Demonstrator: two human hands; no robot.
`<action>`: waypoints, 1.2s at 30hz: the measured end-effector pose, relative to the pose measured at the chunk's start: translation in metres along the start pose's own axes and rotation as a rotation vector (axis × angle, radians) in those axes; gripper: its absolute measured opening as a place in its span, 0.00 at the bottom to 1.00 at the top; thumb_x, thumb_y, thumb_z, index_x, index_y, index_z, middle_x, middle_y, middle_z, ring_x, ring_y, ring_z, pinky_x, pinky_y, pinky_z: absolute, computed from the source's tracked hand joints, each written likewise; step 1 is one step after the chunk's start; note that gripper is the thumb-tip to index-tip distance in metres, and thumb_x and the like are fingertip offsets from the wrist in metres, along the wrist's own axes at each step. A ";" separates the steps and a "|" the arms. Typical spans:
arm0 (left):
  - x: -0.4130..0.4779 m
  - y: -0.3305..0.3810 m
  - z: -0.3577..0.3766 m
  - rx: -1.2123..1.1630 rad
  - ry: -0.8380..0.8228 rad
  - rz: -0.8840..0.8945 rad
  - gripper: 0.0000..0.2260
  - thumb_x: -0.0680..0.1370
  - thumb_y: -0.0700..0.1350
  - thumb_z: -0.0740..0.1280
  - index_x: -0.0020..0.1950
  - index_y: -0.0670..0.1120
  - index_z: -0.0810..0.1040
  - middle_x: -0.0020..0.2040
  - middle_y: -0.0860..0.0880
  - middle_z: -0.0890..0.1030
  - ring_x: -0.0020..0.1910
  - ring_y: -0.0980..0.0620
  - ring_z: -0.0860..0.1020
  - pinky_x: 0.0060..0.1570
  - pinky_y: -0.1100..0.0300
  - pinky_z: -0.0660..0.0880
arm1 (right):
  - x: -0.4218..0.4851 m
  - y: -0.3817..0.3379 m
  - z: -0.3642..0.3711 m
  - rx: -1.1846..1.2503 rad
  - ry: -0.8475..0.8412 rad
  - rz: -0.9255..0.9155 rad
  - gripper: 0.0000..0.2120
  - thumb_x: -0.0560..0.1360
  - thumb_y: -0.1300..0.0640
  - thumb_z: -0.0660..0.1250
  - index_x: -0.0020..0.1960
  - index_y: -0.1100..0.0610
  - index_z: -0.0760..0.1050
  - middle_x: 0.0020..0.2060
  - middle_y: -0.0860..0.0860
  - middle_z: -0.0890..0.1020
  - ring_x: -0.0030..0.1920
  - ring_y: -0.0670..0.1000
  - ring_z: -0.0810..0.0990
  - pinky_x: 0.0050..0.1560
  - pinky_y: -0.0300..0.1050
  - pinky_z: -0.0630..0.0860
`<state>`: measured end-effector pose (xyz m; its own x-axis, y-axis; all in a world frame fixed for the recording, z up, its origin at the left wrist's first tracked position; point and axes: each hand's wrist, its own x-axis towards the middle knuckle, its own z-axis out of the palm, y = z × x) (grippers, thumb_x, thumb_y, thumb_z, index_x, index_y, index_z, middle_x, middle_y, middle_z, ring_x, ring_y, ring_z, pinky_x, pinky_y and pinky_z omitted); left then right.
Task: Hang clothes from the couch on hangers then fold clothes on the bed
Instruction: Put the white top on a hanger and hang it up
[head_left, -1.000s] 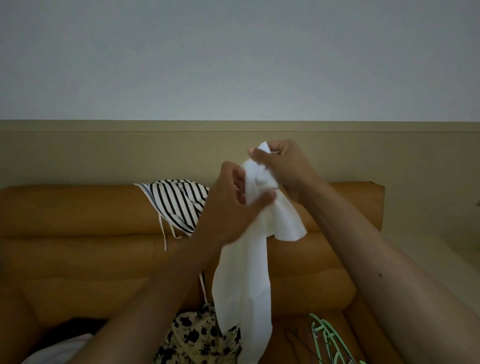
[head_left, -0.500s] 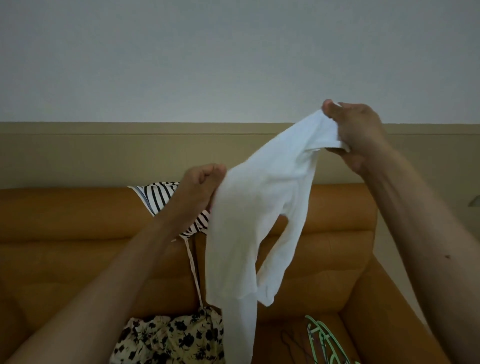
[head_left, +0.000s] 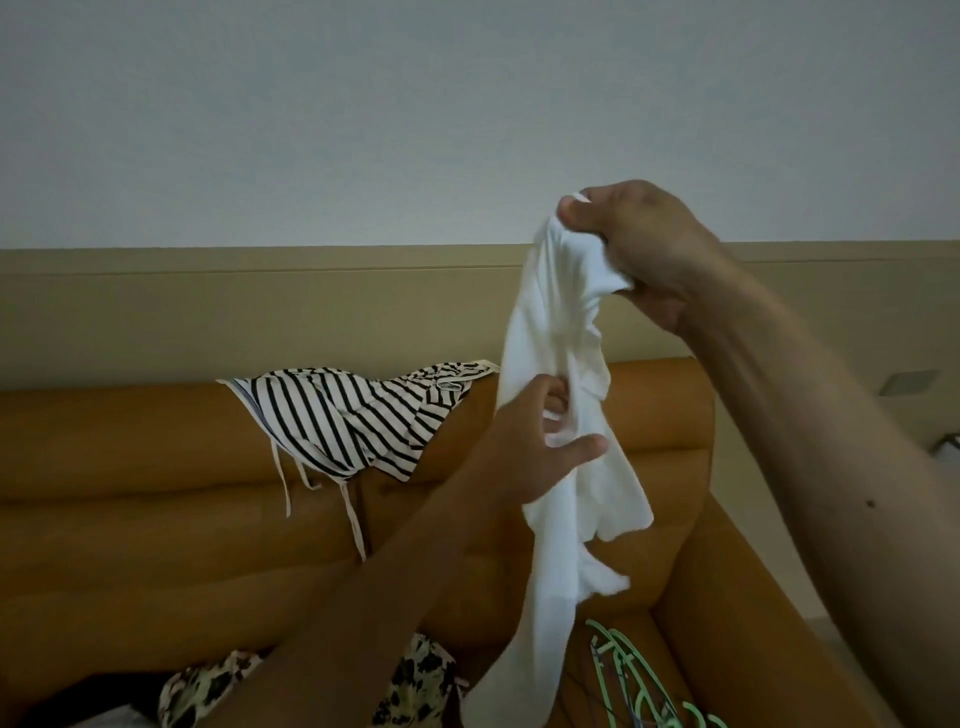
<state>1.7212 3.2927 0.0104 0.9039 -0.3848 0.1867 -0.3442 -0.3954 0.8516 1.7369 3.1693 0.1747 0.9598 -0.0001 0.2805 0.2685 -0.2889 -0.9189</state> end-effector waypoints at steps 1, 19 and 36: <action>0.005 -0.008 0.009 0.044 0.077 -0.011 0.24 0.75 0.53 0.75 0.67 0.48 0.72 0.61 0.54 0.79 0.56 0.57 0.78 0.50 0.71 0.74 | -0.002 -0.004 0.000 -0.006 -0.004 -0.018 0.05 0.78 0.56 0.66 0.48 0.58 0.72 0.38 0.57 0.68 0.37 0.54 0.67 0.38 0.45 0.65; 0.027 -0.004 -0.107 0.644 0.552 0.320 0.19 0.69 0.28 0.67 0.56 0.44 0.74 0.47 0.50 0.76 0.40 0.50 0.74 0.35 0.52 0.74 | 0.008 0.028 -0.128 -0.071 0.410 0.042 0.10 0.76 0.59 0.70 0.37 0.53 0.73 0.35 0.50 0.75 0.32 0.45 0.77 0.33 0.41 0.75; 0.016 0.037 -0.115 0.306 0.043 0.186 0.12 0.69 0.40 0.71 0.51 0.47 0.76 0.39 0.45 0.81 0.36 0.49 0.76 0.39 0.58 0.73 | -0.009 0.117 0.034 -0.153 -0.445 -0.052 0.05 0.80 0.61 0.68 0.53 0.61 0.81 0.46 0.51 0.84 0.45 0.46 0.82 0.47 0.43 0.78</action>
<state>1.7518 3.3676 0.1013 0.8263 -0.4406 0.3509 -0.5580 -0.5560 0.6160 1.7619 3.1684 0.0554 0.8960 0.4187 0.1480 0.3340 -0.4157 -0.8460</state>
